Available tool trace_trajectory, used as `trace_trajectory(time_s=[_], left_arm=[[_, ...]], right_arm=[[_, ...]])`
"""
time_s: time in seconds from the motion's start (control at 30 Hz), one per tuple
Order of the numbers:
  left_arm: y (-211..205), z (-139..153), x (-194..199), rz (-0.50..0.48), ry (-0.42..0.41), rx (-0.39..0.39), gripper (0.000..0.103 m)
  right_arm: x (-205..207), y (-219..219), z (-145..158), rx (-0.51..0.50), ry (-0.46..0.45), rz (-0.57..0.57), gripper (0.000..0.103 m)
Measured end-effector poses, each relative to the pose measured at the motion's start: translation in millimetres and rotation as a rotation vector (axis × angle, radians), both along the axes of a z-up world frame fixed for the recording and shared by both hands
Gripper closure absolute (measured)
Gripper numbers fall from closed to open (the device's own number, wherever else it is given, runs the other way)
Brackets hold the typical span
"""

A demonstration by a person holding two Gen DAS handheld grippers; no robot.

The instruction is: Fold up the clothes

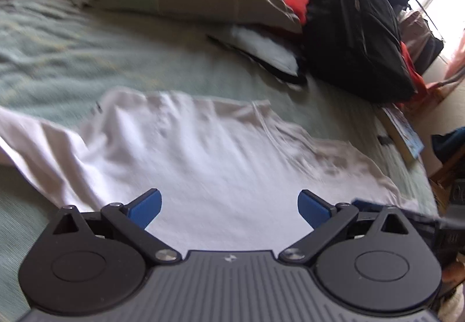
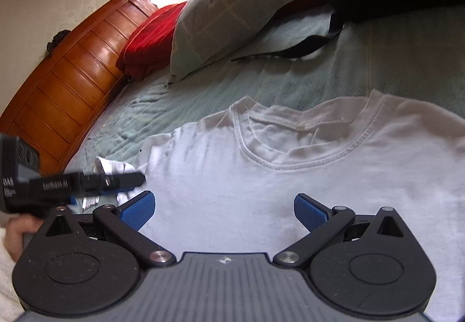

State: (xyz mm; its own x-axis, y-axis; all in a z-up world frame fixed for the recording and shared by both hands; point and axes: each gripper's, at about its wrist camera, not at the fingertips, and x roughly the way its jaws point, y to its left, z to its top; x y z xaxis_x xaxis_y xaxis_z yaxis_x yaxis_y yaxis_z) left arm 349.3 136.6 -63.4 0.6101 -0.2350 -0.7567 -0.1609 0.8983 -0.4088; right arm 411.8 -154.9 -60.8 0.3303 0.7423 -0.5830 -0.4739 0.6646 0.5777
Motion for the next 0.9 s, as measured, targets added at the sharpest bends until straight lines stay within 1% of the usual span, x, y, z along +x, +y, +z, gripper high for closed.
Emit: trace_trajectory(time_s=[0.03, 0.1, 0.17, 0.23, 0.4, 0.47, 0.63, 0.73, 0.8, 0.9], left_arm=[[-1, -6, -2, 0.0, 0.008, -0.003, 0.003], [3, -13, -7, 0.017, 0.009, 0.021, 0.003], [10, -12, -16, 0.056, 0.0, 0.071, 0.003], [18, -8, -27, 0.096, 0.011, 0.112, 0.004], [19, 0, -60, 0.033, -0.063, 0.069, 0.003], [18, -9, -66, 0.016, -0.054, 0.047, 0.003], [30, -12, -88, 0.05, -0.086, 0.023, 0.003], [49, -5, -98, 0.105, -0.109, -0.007, 0.003], [65, -2, -102, 0.164, -0.117, -0.007, 0.003], [94, 1, -106, 0.254, -0.138, -0.047, 0.003]], right_arm=[[0, -1, 0, 0.007, -0.001, -0.003, 0.0], [1, -2, 0, 0.016, -0.002, -0.01, 0.0], [2, -1, -2, 0.003, 0.001, -0.014, 0.0], [2, 2, -3, -0.023, -0.006, -0.017, 0.0], [2, 8, -9, -0.04, -0.008, -0.012, 0.0], [3, 9, -11, -0.042, -0.005, -0.012, 0.0], [2, 12, -13, -0.054, -0.015, -0.01, 0.0], [2, 13, -15, -0.055, -0.021, -0.011, 0.0], [2, 14, -16, -0.059, -0.027, -0.011, 0.0], [2, 15, -17, -0.062, -0.04, -0.008, 0.0]])
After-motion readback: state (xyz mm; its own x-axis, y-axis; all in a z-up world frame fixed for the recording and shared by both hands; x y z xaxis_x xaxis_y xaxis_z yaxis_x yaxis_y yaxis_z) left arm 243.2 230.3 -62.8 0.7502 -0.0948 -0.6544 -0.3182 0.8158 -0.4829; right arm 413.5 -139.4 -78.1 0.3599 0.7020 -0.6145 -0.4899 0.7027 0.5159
